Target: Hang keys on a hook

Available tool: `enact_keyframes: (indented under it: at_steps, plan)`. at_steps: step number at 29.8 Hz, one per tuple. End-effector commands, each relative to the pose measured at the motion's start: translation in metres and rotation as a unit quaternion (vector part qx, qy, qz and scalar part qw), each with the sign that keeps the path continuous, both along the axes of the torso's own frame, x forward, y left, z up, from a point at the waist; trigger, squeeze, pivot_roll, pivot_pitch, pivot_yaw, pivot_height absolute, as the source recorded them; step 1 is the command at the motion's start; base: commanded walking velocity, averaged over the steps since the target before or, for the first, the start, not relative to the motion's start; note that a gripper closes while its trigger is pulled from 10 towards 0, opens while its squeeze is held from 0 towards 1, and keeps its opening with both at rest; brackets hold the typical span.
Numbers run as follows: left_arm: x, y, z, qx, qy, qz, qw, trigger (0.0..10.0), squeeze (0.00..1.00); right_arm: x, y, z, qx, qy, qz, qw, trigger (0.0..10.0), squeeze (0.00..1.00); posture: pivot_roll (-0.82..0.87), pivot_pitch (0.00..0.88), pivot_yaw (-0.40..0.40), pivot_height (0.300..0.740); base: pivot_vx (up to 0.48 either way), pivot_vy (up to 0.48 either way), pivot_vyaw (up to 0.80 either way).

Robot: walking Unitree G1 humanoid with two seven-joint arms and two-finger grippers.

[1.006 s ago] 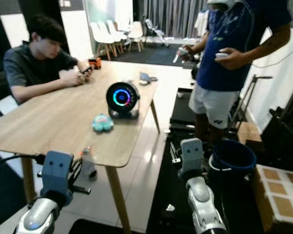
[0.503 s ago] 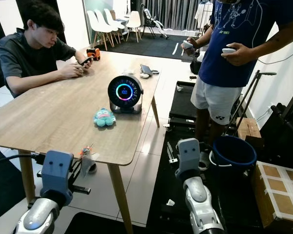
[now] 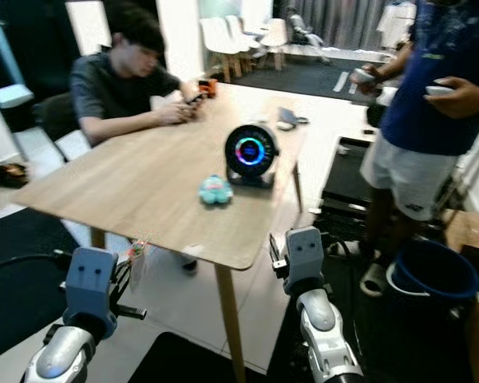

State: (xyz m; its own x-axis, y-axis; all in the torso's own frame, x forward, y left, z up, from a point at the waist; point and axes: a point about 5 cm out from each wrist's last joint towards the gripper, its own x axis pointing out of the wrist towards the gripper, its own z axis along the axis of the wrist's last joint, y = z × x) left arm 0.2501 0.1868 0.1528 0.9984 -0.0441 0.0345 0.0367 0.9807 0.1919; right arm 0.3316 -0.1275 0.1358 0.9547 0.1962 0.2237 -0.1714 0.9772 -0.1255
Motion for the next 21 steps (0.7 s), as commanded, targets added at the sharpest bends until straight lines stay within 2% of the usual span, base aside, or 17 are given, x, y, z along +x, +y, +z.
enact_keyframes:
  at_steps: [1,21]
  plan:
    - [-0.0013,0.0012,-0.0027,0.004,0.006,0.004,1.0,10.0,0.0,-0.0012,-0.0026,-0.0023,0.001,0.005,-0.004,1.0,10.0,0.0,0.16,0.07,-0.038,0.74,0.0,0.0,0.8]
    - [-0.0018,0.0024,-0.0047,0.006,0.009,0.01,1.0,10.0,0.0,-0.0017,-0.0015,-0.0031,0.001,0.007,0.001,1.0,10.0,0.0,0.16,0.075,-0.04,0.74,0.0,0.0,0.8]
